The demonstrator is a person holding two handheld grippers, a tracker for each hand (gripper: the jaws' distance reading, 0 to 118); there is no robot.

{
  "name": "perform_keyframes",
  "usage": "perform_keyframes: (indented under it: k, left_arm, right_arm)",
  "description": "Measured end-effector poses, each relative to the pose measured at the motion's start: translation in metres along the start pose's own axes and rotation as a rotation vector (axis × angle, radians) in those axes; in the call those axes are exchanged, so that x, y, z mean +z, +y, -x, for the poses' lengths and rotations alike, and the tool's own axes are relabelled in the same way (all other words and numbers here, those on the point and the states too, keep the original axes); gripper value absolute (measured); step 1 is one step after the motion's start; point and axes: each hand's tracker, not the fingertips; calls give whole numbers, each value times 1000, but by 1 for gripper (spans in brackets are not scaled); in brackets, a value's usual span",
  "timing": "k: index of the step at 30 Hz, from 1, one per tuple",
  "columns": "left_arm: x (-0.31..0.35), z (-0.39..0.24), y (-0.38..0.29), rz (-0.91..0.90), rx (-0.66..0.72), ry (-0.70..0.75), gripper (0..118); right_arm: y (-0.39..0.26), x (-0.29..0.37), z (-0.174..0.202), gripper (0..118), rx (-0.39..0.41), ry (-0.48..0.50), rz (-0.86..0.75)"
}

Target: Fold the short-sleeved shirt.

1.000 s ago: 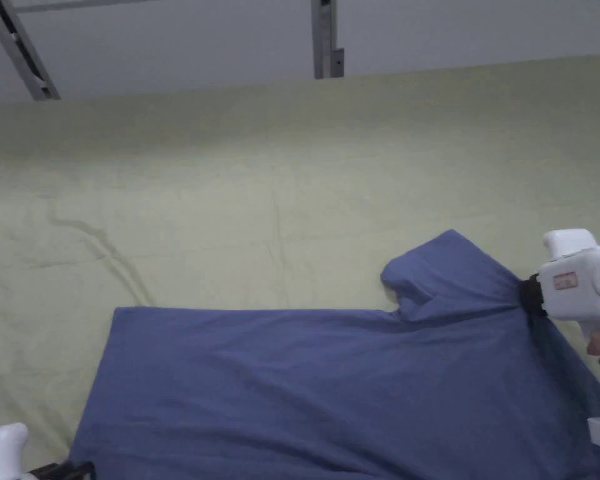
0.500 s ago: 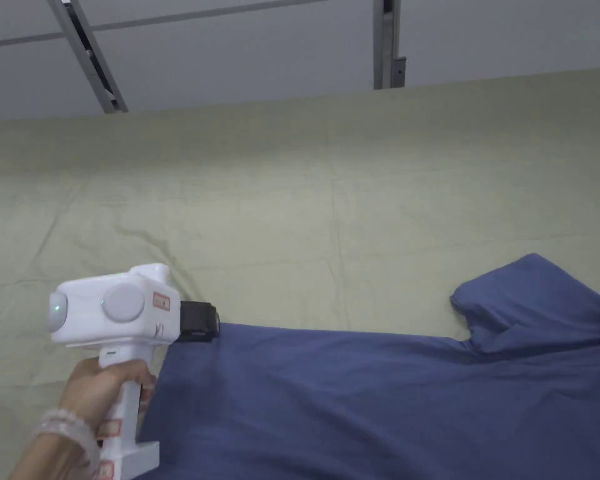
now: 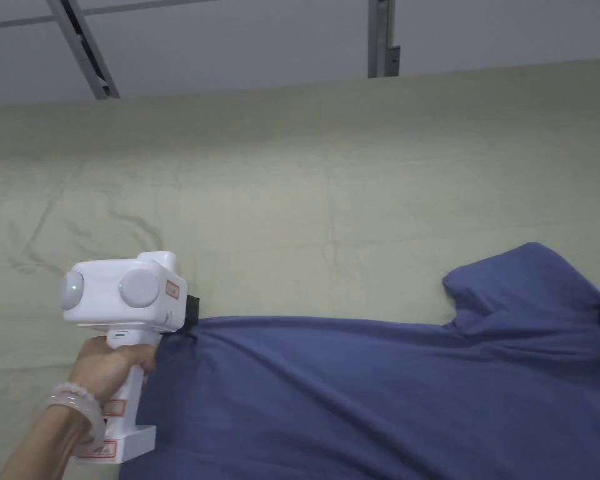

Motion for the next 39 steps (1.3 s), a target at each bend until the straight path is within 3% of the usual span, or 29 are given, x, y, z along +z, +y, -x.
perform_keyframes:
  k: [8,15,23,24,25,26,28,29,33,34,35,36,37,38,39]
  left_arm:
    - [105,12,-42,-139,7,-89,8]
    - [185,31,-147,-185,4,-112,8]
    - [168,36,-254,-33,46,-105,9]
    - [161,35,-261,-19,47,-100,11]
    - [152,34,-264,3,65,-106,23]
    - [149,33,-267,20,92,-106,46]
    - [155,35,-270,10,144,-134,81]
    - [165,37,-269,-21,169,-158,91]
    - [189,51,-258,-98,229,-201,91]
    - [194,53,-257,-124,238,-231,90]
    - [199,53,-256,-135,253,-251,87]
    - [202,53,-256,-141,270,-267,75]
    - [208,53,-258,-132,272,-283,48]
    - [209,53,-261,-135,275,-295,10]
    - [205,51,-264,-134,285,-286,9]
  right_arm:
    - [-35,85,2,0,-21,64,-52]
    - [-125,154,-3,0,-31,59,-37]
    - [-251,147,-2,0,-49,8,122]
    - [-258,141,0,0,-50,0,118]
    - [-264,136,1,0,-52,-16,120]
    - [-267,134,3,16,-78,-44,121]
    - [-266,137,6,76,-101,-60,123]
    - [-264,144,9,88,-113,-58,96]
    - [-241,173,34,86,-28,-107,-33]
    - [-235,178,44,78,-2,-110,-52]
    - [-231,183,55,51,17,-106,-88]
    - [-226,186,64,24,29,-102,-118]
    - [-222,185,75,4,24,-102,-135]
    - [-220,183,84,0,23,-93,-138]
    - [-218,179,93,0,26,-50,-148]
